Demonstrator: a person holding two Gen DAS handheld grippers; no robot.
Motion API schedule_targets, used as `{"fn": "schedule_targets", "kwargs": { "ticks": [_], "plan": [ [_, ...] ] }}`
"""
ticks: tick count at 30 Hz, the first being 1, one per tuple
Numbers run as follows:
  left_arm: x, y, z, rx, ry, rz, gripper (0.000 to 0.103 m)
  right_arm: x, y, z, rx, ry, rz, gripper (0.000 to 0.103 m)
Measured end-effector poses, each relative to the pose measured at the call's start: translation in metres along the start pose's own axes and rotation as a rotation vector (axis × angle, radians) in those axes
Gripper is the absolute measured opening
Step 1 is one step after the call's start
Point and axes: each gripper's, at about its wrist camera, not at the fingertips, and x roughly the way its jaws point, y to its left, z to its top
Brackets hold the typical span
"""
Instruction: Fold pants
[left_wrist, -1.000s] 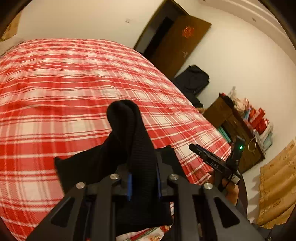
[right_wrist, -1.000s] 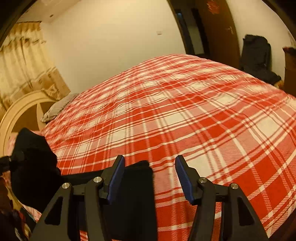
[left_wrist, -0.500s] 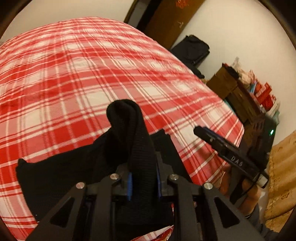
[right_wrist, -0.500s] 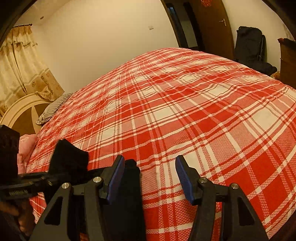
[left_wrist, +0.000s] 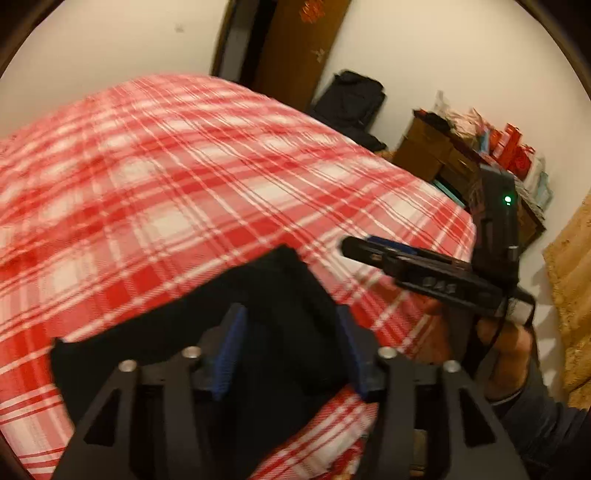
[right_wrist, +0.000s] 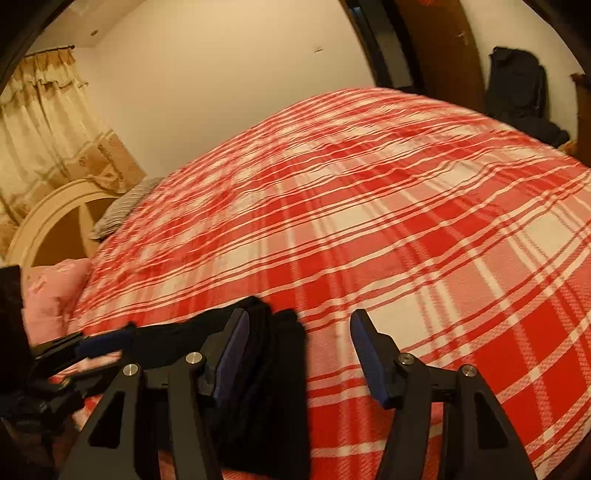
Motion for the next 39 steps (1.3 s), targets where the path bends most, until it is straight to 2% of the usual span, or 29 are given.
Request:
{"fn": "schedule_targets", "kwargs": {
  "ticks": [3, 5, 9, 10, 13, 14, 16, 19, 21, 24, 28, 32, 34, 36, 37, 39],
  "plan": [
    [-0.013, 0.024, -0.011, -0.019, -0.047, 0.088, 0.068, 0.002, 0.014, -0.005, -0.034, 0.052, 0.032, 0.059],
    [-0.018, 0.047, -0.023, -0.033, -0.066, 0.191, 0.07, 0.009, 0.021, -0.011, -0.047, 0.099, 0.026, 0.059],
    [-0.024, 0.091, -0.045, -0.125, -0.06, 0.243, 0.071, 0.029, 0.029, -0.027, -0.087, 0.175, 0.004, 0.059],
    [-0.025, 0.104, -0.052, -0.159, -0.059, 0.256, 0.071, 0.033, 0.03, -0.031, -0.089, 0.193, 0.004, 0.055],
    [-0.021, 0.119, -0.062, -0.184, -0.053, 0.32, 0.077, 0.036, 0.033, -0.039, -0.108, 0.202, -0.002, 0.02],
    [-0.017, 0.123, -0.065, -0.187, -0.043, 0.342, 0.077, 0.032, 0.035, -0.039, -0.118, 0.193, -0.001, 0.018],
    [-0.016, 0.127, -0.07, -0.196, -0.033, 0.341, 0.077, 0.023, 0.037, -0.04, -0.13, 0.177, 0.001, 0.017],
    [-0.01, 0.13, -0.073, -0.206, -0.029, 0.331, 0.081, 0.018, 0.03, -0.044, -0.135, 0.181, -0.031, 0.016],
    [-0.006, 0.131, -0.073, -0.2, -0.029, 0.342, 0.09, 0.026, 0.017, -0.048, -0.107, 0.214, -0.036, 0.016],
    [0.0, 0.13, -0.076, -0.195, -0.026, 0.35, 0.094, 0.033, 0.003, -0.047, -0.051, 0.244, 0.0, 0.017],
    [0.003, 0.134, -0.078, -0.194, -0.022, 0.364, 0.098, 0.028, 0.004, -0.043, -0.044, 0.238, -0.002, 0.019],
    [-0.006, 0.135, -0.073, -0.198, -0.054, 0.393, 0.097, 0.011, 0.03, -0.04, -0.18, 0.151, -0.122, 0.026],
    [-0.008, 0.134, -0.072, -0.191, -0.057, 0.403, 0.097, 0.001, 0.045, -0.04, -0.226, 0.103, -0.1, 0.028],
    [-0.007, 0.132, -0.072, -0.187, -0.055, 0.405, 0.097, -0.005, 0.059, -0.043, -0.274, 0.085, -0.05, 0.035],
    [-0.006, 0.131, -0.073, -0.185, -0.053, 0.403, 0.097, -0.006, 0.067, -0.046, -0.307, 0.084, -0.022, 0.041],
    [-0.003, 0.13, -0.073, -0.183, -0.046, 0.403, 0.097, -0.003, 0.08, -0.056, -0.374, 0.103, 0.008, 0.043]
  ]
}}
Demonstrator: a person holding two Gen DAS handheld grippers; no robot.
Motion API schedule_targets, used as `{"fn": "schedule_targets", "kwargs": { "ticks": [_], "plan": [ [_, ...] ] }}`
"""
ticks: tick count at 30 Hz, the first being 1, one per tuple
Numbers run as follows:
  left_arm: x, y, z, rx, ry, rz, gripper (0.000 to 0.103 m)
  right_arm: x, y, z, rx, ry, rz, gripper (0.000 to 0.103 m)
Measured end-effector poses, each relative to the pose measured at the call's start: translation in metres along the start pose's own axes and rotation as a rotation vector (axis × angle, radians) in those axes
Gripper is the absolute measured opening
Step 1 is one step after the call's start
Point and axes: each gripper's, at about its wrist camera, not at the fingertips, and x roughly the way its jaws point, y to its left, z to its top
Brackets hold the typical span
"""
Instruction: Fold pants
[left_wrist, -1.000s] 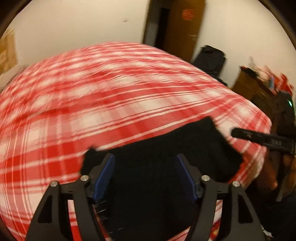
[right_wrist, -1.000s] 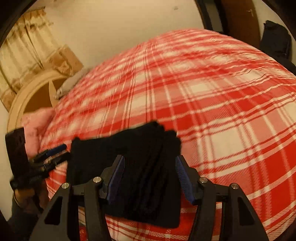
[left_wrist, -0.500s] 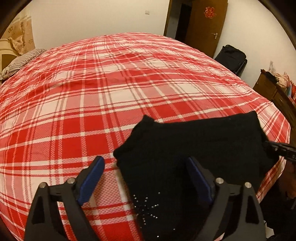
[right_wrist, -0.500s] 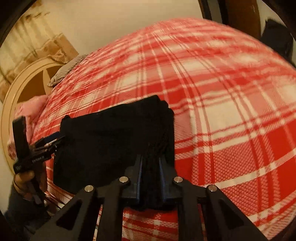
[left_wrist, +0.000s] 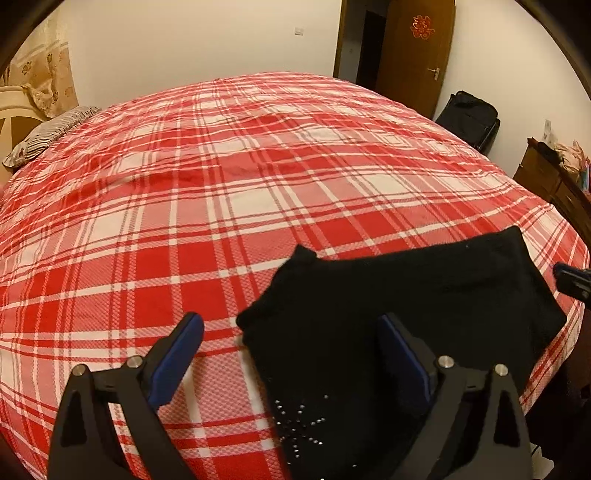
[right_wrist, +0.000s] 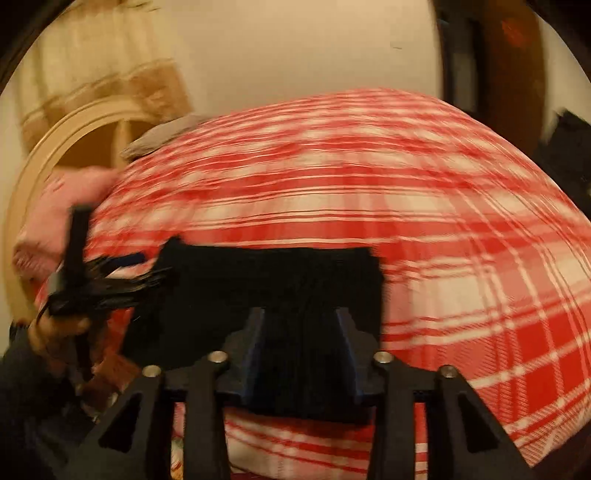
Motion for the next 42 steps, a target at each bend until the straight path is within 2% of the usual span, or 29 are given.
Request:
{"fn": "schedule_targets", "kwargs": {
  "ticks": [5, 7, 11, 24, 29, 32, 35, 37, 38, 40, 42],
  "plan": [
    [0.001, -0.002, 0.0, 0.005, 0.008, -0.002, 0.097, 0.03, -0.004, -0.013, -0.008, 0.131, -0.045, 0.043],
    [0.0, -0.001, 0.0, 0.002, 0.009, -0.003, 0.098, 0.034, -0.016, -0.016, 0.026, 0.151, -0.011, 0.044],
    [0.001, -0.001, 0.0, -0.005, 0.012, -0.006, 0.098, 0.033, -0.026, -0.019, 0.057, 0.164, 0.034, 0.043],
    [-0.012, -0.006, -0.007, 0.016, 0.003, 0.004, 0.098, 0.024, -0.024, -0.016, 0.02, 0.158, 0.03, 0.043],
    [-0.022, -0.012, -0.025, 0.044, 0.003, -0.005, 0.098, 0.005, -0.023, 0.011, 0.01, 0.051, -0.006, 0.044],
    [-0.024, -0.024, -0.034, 0.071, 0.01, -0.026, 0.099, 0.022, -0.038, 0.031, 0.047, 0.039, -0.055, 0.044],
    [-0.021, -0.039, -0.036, 0.123, 0.014, -0.039, 0.099, 0.05, -0.058, 0.04, 0.093, 0.08, -0.092, 0.043],
    [-0.018, -0.048, -0.039, 0.155, 0.019, -0.028, 0.1, 0.072, -0.073, 0.038, 0.125, 0.145, -0.144, 0.043],
    [-0.016, -0.052, -0.04, 0.172, 0.019, -0.024, 0.102, 0.078, -0.08, 0.036, 0.154, 0.162, -0.126, 0.043],
    [-0.014, -0.055, -0.043, 0.199, 0.019, -0.014, 0.102, 0.076, -0.087, 0.035, 0.193, 0.171, -0.109, 0.043],
    [-0.017, -0.053, -0.043, 0.196, 0.019, -0.018, 0.102, 0.064, -0.073, 0.043, 0.138, 0.155, -0.161, 0.043]
  ]
}}
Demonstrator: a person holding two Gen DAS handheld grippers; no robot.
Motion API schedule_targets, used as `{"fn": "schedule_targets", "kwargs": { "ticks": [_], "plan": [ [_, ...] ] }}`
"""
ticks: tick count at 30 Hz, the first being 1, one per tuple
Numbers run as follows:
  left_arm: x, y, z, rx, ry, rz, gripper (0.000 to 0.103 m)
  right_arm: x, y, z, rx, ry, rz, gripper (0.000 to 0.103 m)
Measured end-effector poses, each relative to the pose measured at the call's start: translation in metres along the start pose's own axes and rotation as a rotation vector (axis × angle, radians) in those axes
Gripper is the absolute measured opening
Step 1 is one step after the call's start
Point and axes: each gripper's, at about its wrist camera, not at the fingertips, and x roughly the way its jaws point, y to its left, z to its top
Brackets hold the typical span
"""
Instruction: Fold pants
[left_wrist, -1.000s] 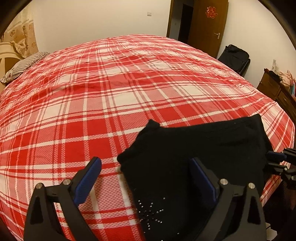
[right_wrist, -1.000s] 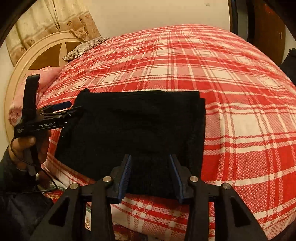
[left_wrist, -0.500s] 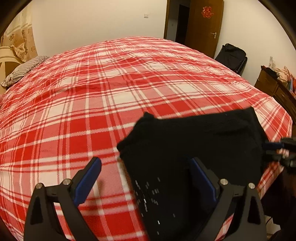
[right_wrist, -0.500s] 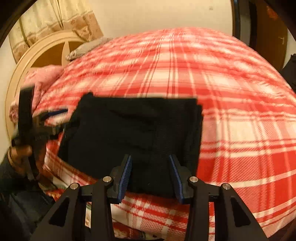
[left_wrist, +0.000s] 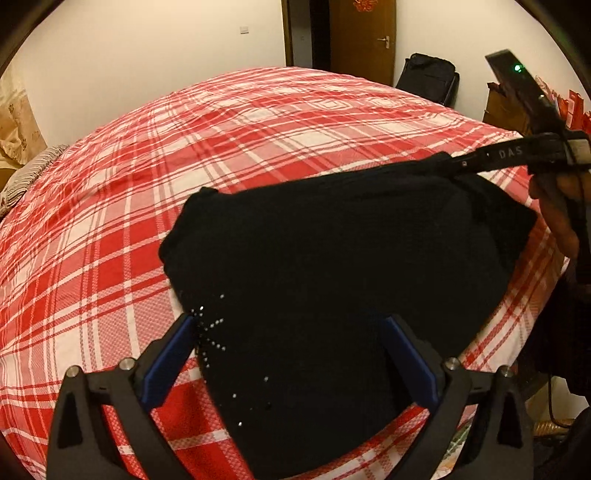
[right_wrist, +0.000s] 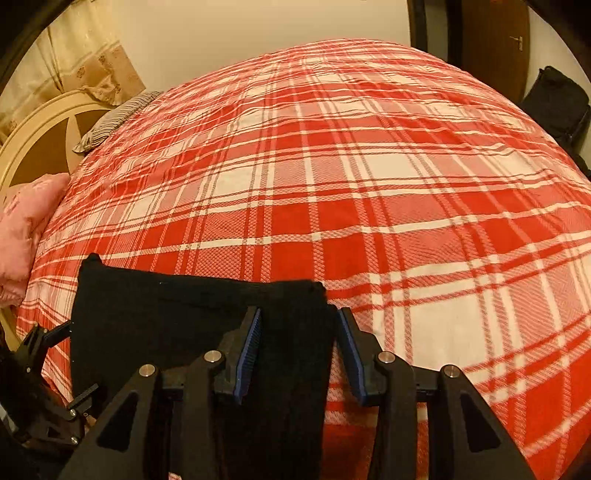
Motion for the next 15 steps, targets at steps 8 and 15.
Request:
{"fn": "schedule_targets", "kwargs": {
  "ticks": [8, 15],
  "plan": [
    [-0.034, 0.011, -0.012, -0.006, -0.087, 0.011, 0.102, -0.019, 0.121, 0.038, -0.312, -0.038, 0.245, 0.045],
    [-0.045, -0.005, -0.02, 0.065, -0.14, -0.162, 0.102, 0.05, 0.201, 0.056, -0.443, 0.151, 0.395, 0.045]
  ]
}}
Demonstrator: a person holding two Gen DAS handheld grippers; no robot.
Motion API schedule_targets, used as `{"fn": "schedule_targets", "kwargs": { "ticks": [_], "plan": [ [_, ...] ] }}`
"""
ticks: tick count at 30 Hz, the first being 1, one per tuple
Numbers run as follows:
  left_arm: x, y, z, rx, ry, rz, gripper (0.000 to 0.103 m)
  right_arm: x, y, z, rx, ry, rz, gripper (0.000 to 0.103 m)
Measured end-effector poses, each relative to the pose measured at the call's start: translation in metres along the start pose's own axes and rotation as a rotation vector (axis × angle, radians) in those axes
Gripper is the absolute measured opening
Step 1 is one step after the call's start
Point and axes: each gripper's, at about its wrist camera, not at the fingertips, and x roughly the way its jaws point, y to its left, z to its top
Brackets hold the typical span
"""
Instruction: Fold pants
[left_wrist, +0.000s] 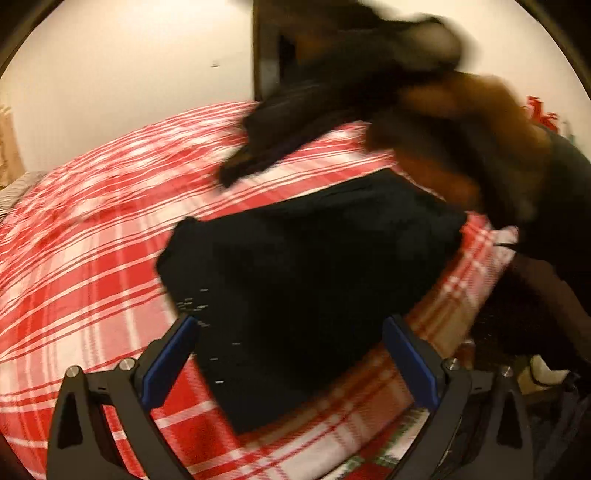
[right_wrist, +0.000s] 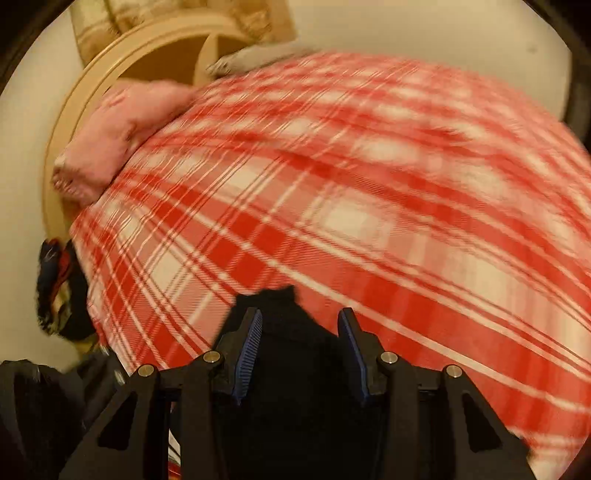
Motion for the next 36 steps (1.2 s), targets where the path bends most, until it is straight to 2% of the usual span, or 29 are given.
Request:
{"fn": "schedule_targets", "kwargs": {
  "ticks": [3, 4, 5, 7, 9, 11, 12, 15, 18, 21, 23, 28, 32, 34, 36],
  "plan": [
    [0.01, -0.002, -0.004, 0.004, 0.038, -0.092, 0.102, 0.03, 0.006, 0.001, -0.007, 0.096, 0.023, 0.044],
    [0.016, -0.003, -0.006, -0.001, 0.061, -0.102, 0.102, 0.036, 0.008, 0.002, -0.011, 0.109, 0.012, 0.034],
    [0.021, -0.003, -0.007, -0.003, 0.078, -0.108, 0.102, 0.037, 0.012, 0.001, -0.024, 0.114, 0.0, 0.028],
    [0.03, -0.003, -0.01, -0.002, 0.111, -0.11, 0.103, 0.033, 0.014, 0.005, -0.025, 0.089, -0.043, 0.021],
    [0.032, -0.005, -0.01, 0.005, 0.111, -0.107, 0.103, 0.039, 0.002, 0.009, 0.027, 0.078, -0.08, 0.02],
    [0.034, -0.01, -0.011, 0.032, 0.108, -0.091, 0.103, 0.054, -0.009, 0.009, 0.049, 0.104, -0.135, 0.02],
    [0.036, -0.013, -0.012, 0.047, 0.104, -0.076, 0.103, 0.055, -0.01, 0.008, 0.05, 0.099, -0.13, 0.02],
    [0.034, -0.019, -0.013, 0.072, 0.1, -0.055, 0.103, 0.04, -0.01, 0.005, 0.061, 0.064, -0.108, 0.021],
    [0.022, -0.011, -0.01, 0.037, 0.07, -0.056, 0.103, 0.006, -0.011, -0.005, 0.052, -0.008, -0.16, 0.023],
    [0.011, 0.009, -0.004, -0.037, 0.031, -0.032, 0.103, -0.042, -0.031, -0.027, 0.13, -0.095, -0.136, 0.03],
    [0.004, 0.023, -0.001, -0.096, 0.006, -0.015, 0.103, -0.074, -0.049, -0.048, 0.206, -0.151, -0.127, 0.044],
    [0.004, 0.058, 0.002, -0.239, -0.011, 0.071, 0.103, -0.132, -0.086, -0.117, 0.395, -0.228, -0.232, 0.047],
    [0.017, 0.077, 0.0, -0.327, 0.031, 0.091, 0.103, -0.138, -0.101, -0.162, 0.496, -0.221, -0.24, 0.048],
    [0.024, 0.083, 0.001, -0.352, 0.046, 0.089, 0.103, -0.135, -0.104, -0.174, 0.516, -0.213, -0.232, 0.048],
    [0.027, 0.088, 0.0, -0.358, 0.054, 0.093, 0.103, -0.127, -0.107, -0.185, 0.544, -0.206, -0.18, 0.048]
  ]
}}
